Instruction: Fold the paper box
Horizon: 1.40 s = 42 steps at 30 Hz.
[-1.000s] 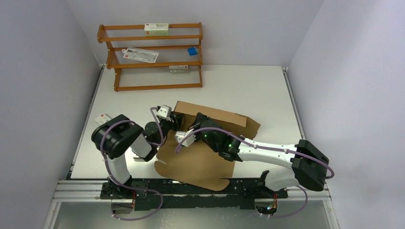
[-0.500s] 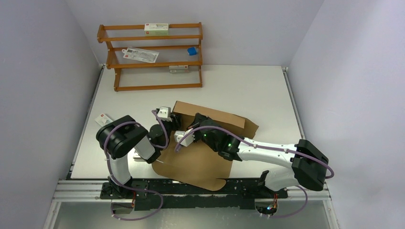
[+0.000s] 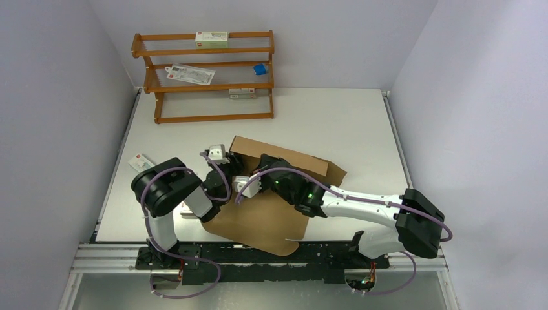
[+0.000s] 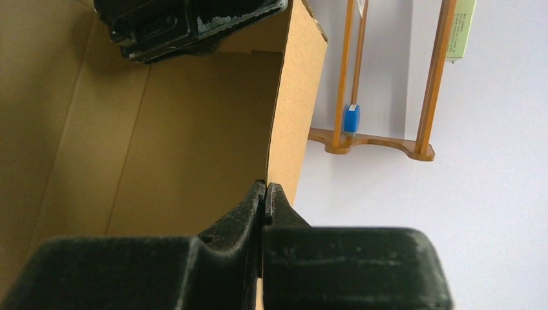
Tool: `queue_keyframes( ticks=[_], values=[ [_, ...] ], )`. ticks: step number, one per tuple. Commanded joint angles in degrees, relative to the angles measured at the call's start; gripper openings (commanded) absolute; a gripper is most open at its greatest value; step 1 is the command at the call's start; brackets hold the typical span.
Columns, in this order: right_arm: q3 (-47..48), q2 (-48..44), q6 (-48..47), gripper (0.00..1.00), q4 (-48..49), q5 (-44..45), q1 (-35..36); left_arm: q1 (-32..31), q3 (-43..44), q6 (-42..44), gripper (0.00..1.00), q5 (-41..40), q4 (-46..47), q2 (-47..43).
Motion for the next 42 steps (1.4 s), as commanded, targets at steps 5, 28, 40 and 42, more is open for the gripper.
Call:
queue_keyframes(
  ticks=[5, 28, 40, 42],
  values=[
    [0.43, 0.97, 6.52, 0.00, -7.37, -0.09, 0.50, 1.39, 1.91, -10.88, 0.57, -15.33, -2.39, -6.15],
    [2.12, 3.78, 12.73, 0.23, -0.59, 3.07, -0.34, 1.59, -2.36, 1.56, 0.19, 1.59, 6.57, -1.21],
    [-2.13, -7.97, 22.84, 0.50, 2.03, 1.83, -1.56, 3.01, -1.33, 6.51, 0.13, 9.85, -5.65, -5.09],
    [-3.45, -10.68, 25.49, 0.52, 3.35, 1.87, -1.54, 3.03, -0.23, 7.65, 0.13, 11.04, -10.68, -7.62]
  ],
)
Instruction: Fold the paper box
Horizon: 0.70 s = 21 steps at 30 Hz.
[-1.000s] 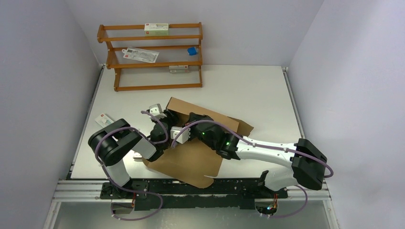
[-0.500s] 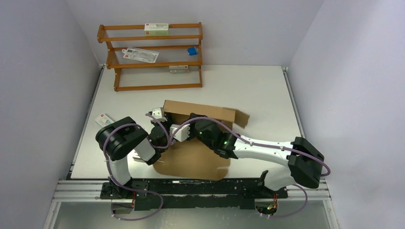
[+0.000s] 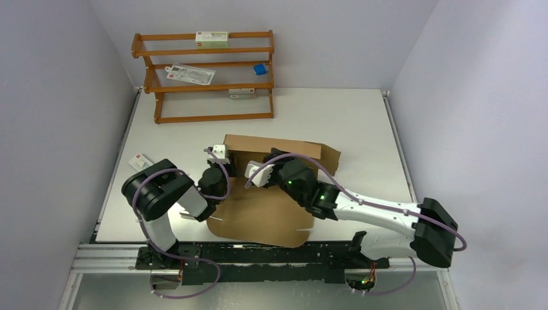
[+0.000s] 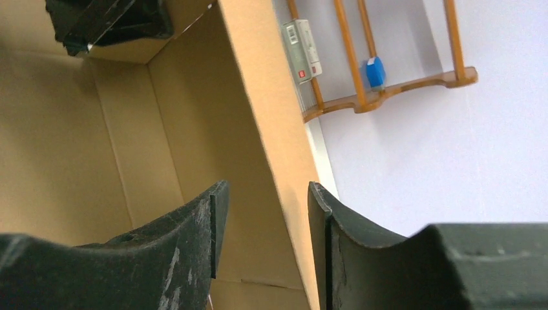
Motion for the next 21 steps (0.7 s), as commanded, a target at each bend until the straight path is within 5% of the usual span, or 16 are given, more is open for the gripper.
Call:
queue_keyframes(
  ticks=[1, 8, 21],
  values=[
    [-2.77, -6.29, 7.59, 0.53, 4.15, 0.13, -0.32, 0.46, 2.06, 2.48, 0.13, 4.44, -8.96, -6.07],
    [-8.98, -14.19, 11.40, 0.59, 10.01, 0.96, -0.30, 0.46, 3.34, 5.36, 0.21, 4.37, -19.07, -11.48],
    [-11.70, -20.10, 20.75, 0.75, 15.76, 8.27, -0.40, 0.46, -0.07, -0.07, 0.62, 4.00, -30.29, -23.77]
  ],
)
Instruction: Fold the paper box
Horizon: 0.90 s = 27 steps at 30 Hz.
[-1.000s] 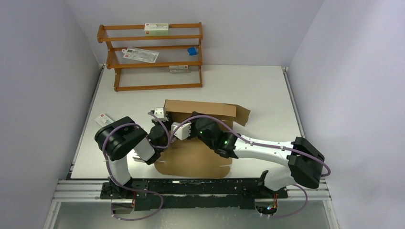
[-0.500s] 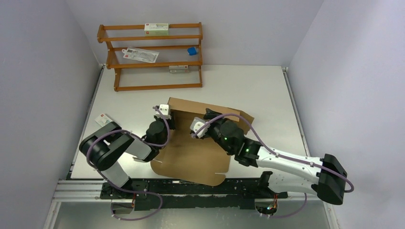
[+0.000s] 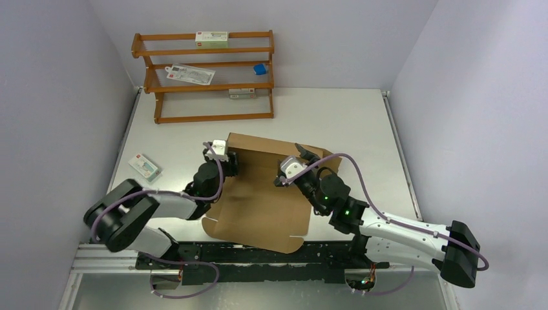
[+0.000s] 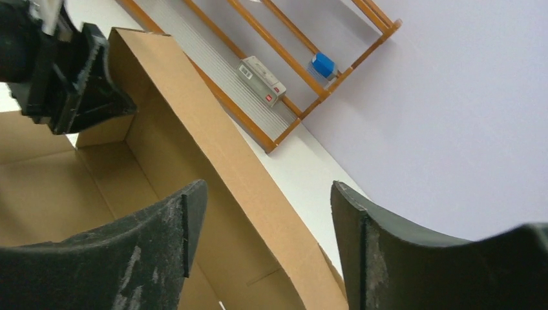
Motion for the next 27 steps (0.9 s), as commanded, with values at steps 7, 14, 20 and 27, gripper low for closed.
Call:
queue_keyframes(
  ticks=[7, 14, 20, 27],
  values=[
    [5.42, -1.65, 22.70, 0.99, -8.43, 13.93, -0.57, 0.73, -0.58, -10.45, 0.84, 2.15, -27.54, -20.99],
    [5.69, -8.62, 40.39, 1.00, -19.49, 17.28, -1.79, 1.82, 1.42, -16.78, 0.93, 3.98, -42.26, -34.18],
    [11.04, -7.46, 58.38, 1.00, -32.45, 14.96, -7.02, 4.18, 4.18, -22.20, 0.97, 4.77, -45.30, -38.42],
    [19.05, 2.27, 75.21, 1.00, -43.18, 5.67, -17.00, 17.12, 10.14, -27.63, 0.96, 18.95, -45.94, -30.75]
  ],
)
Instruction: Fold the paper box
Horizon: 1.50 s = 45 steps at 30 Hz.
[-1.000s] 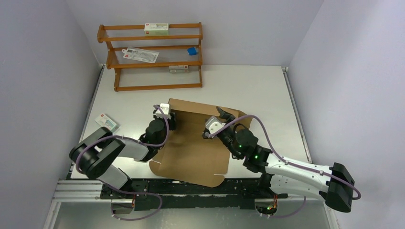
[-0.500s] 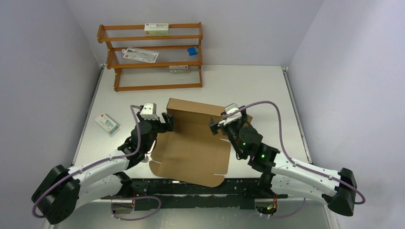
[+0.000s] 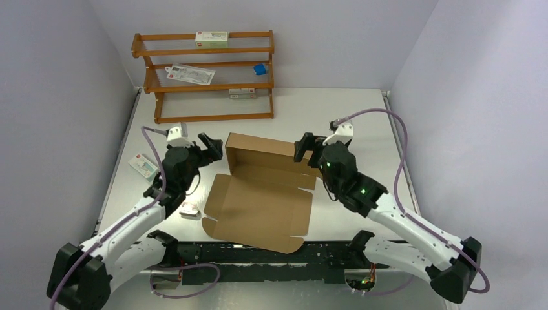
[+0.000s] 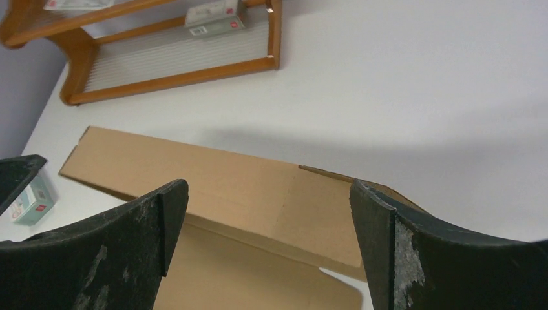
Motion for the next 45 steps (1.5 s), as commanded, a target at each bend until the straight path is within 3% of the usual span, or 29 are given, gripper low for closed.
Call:
queue_keyframes(
  ticks=[1, 8, 21, 26, 33, 38, 45],
  values=[
    [4.13, 4.65, 15.25, 1.00, -10.13, -4.58, -3.97, 5.78, 4.21, -4.10, 0.96, 11.74, -1.31, 4.80],
    [4.90, 8.53, 20.96, 0.97, -12.27, -6.38, -4.23, 6.76, 8.19, -3.29, 0.92, 20.37, 0.12, 10.36],
    [-0.59, 8.72, 21.52, 0.90, -2.69, -7.00, -5.27, 6.76, 9.63, -3.41, 0.87, 29.36, 2.53, 15.19],
    [-2.92, 8.65, 22.96, 0.85, 2.15, -10.03, -6.35, 6.72, 7.43, -5.44, 0.84, 30.92, 3.92, 13.04],
    [-4.15, 9.78, 21.61, 0.66, 9.68, -16.58, -8.21, 6.68, 4.69, -6.70, 0.82, 30.94, 2.76, 9.15],
    [-4.32, 11.24, 22.16, 0.59, 13.60, -21.06, -10.15, 6.67, 3.80, -6.75, 0.82, 29.88, 1.34, 7.01],
    [-3.45, 15.02, 23.28, 0.57, 14.69, -25.51, -11.62, 6.67, 3.32, -7.20, 0.81, 30.75, 1.13, 6.30]
  ],
)
